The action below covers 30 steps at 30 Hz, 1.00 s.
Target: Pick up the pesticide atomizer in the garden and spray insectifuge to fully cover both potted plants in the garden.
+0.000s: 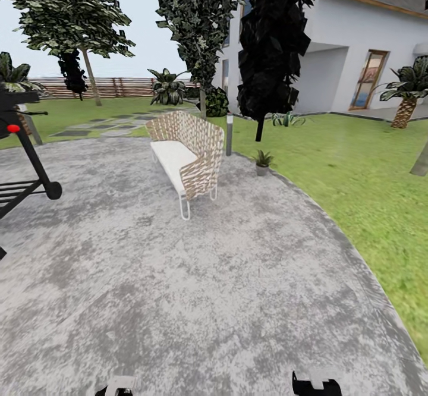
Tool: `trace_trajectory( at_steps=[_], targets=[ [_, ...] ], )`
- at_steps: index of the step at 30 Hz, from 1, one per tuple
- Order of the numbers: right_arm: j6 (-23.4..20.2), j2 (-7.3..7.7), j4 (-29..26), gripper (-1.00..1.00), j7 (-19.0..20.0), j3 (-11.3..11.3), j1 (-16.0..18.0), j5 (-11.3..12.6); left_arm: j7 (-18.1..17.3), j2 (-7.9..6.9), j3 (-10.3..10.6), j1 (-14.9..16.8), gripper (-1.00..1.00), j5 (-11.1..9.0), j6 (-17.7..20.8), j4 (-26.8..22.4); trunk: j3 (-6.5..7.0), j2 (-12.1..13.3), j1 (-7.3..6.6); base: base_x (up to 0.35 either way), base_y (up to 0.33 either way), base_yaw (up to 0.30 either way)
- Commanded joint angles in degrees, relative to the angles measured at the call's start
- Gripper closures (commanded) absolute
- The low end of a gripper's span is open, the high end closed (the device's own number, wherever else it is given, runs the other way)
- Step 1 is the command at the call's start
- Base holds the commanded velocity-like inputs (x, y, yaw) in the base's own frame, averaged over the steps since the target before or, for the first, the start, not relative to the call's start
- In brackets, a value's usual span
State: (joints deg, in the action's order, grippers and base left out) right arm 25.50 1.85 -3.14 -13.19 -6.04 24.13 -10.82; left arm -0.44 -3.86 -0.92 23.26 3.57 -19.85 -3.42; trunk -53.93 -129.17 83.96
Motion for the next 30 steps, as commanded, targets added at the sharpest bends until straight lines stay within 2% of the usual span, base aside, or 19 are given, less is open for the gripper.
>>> trace_trajectory(
  at_steps=[1, 22, 30],
  targets=[
    [0.17, -0.01, 0.07, -1.00, -0.17, -0.46, 0.04, -0.61, 0.00, -0.01, -0.14, 0.04, 1.00, 0.38, -0.19, 0.06, -0.05, -0.02, 0.02, 0.337, 0.003, 0.000],
    [0.17, -0.01, 0.07, -1.00, -0.17, -0.46, 0.04, -0.61, 0.04, -0.10, -0.14, 0.04, 1.00, 0.38, -0.19, 0.08, -0.05, -0.02, 0.02, 0.338, 0.000, -0.001],
    [0.17, -0.01, 0.07, -1.00, -0.17, -0.46, 0.04, -0.61, 0.09, -0.18, -0.14, 0.04, 1.00, 0.38, -0.20, 0.08, -0.05, -0.02, 0.02, 0.338, 0.000, -0.181]
  ],
)
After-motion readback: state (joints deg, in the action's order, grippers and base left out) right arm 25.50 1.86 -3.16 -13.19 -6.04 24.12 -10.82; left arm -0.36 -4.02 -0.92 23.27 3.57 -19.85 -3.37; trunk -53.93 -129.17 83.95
